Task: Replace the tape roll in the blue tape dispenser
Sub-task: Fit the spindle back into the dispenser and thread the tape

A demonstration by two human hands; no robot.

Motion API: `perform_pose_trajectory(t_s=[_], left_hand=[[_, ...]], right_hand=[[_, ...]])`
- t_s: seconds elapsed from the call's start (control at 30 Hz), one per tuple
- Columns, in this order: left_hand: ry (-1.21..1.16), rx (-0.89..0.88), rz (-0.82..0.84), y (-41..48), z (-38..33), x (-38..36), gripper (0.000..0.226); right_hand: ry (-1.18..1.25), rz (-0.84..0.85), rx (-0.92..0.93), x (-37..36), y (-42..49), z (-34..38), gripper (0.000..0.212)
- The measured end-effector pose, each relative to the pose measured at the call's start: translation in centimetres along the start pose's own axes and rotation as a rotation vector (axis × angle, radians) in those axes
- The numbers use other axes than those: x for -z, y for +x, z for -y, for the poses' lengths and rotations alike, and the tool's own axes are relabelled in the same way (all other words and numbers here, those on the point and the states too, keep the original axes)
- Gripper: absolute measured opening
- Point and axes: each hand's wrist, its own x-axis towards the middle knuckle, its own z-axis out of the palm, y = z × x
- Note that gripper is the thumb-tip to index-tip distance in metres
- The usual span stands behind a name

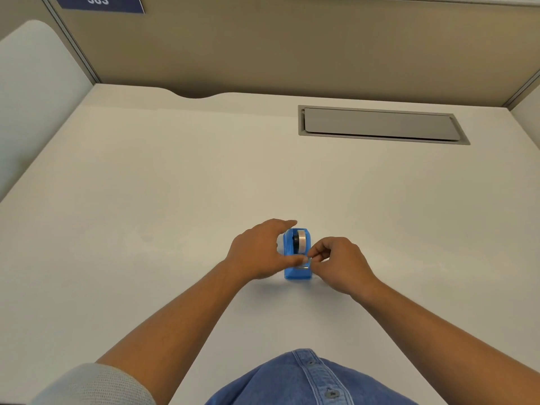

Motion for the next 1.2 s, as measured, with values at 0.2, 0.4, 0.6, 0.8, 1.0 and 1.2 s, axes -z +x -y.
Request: perform_pose_trajectory(t_s=[0.2, 0.4, 0.6, 0.8, 1.0, 1.2], left_hand=[[0.025, 0.037, -0.075, 1.2, -1.2, 0.6, 0.043], [0.021, 0.067, -0.163, 1.8, -1.6, 0.0, 0.028], [0.025, 0.074, -0.206, 2.0, -1.8, -0.3, 0.027], [0.024, 0.088, -0.196, 1.9, -1.8, -0.3, 0.026], [0.032, 0.076, -0.21, 1.9, -1.9, -0.4, 0.026], [0.041, 0.079, -0.203, 1.8, -1.9, -0.4, 0.027]], right_hand=[[0.023, 0.001, -0.003, -0.3, 0.0, 0.1, 0.021], [0.033, -0.018, 0.009, -0.2, 0.1, 0.0, 0.02], [0.054, -0.017, -0.007, -0.3, 0.3, -0.2, 0.02], [0.256, 0.071, -0.111, -0.3, 0.6, -0.1, 0.018], [-0.158, -0.185, 0.237, -0.2, -1.2, -0.2, 0.025], [-0.332, -0.202, 0.395, -0.1, -1.1, -0.2, 0.019]])
